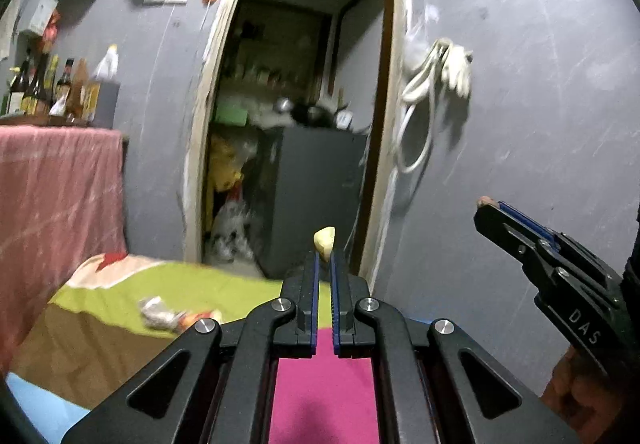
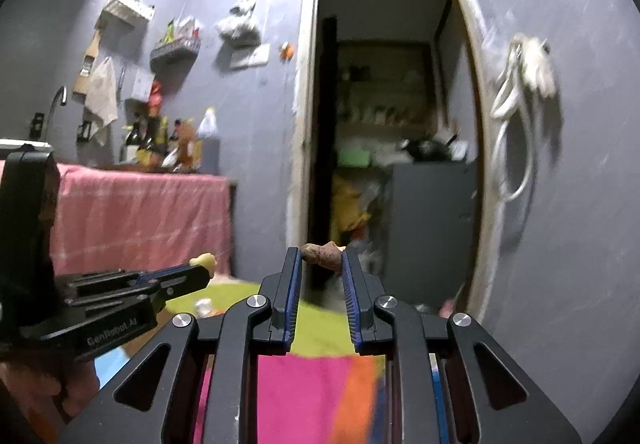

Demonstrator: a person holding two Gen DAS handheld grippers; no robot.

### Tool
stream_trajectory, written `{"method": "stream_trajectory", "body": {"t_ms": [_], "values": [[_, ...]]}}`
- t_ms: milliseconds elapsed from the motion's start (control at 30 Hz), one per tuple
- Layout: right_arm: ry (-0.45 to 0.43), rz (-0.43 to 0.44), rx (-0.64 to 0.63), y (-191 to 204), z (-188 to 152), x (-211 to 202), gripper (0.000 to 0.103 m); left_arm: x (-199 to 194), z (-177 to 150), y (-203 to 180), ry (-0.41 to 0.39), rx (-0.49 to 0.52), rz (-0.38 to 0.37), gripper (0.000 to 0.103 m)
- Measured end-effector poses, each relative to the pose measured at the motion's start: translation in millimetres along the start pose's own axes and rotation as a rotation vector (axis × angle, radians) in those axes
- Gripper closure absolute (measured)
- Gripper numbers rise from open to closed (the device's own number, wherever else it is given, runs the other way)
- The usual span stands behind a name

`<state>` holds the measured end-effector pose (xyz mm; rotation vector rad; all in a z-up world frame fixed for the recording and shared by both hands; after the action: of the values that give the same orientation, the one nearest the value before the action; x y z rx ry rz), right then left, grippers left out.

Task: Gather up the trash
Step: 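Carry both held scraps over the blue bucket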

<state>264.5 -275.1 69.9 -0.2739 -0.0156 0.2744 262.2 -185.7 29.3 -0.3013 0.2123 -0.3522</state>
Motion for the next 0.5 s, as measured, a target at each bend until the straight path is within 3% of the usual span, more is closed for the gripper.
{"method": "stream_trajectory", "body": {"t_ms": [233,500], "values": [[-0.021,-0.136,-0.019,-52,-3,-23,0.085,11,11,-39,-0.11,-0.032,-0.023,0.1],[0.04,-0.237,0.01,-91,-48,-34,0.085,56,-19,-60,-0.025,-0.056,-0.02,0.1]]}}
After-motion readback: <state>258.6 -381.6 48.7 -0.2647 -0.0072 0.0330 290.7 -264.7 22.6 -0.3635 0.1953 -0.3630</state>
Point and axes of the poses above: each gripper's, at about its wrist camera, not at the fingertips, and x roughly the way its jaws point, y to its left, z to its top, the point moved 9 cm from there along x, roughly the way its jaws point, and after that the axes turned 11 degrees about -x, right-handed, at the moved point
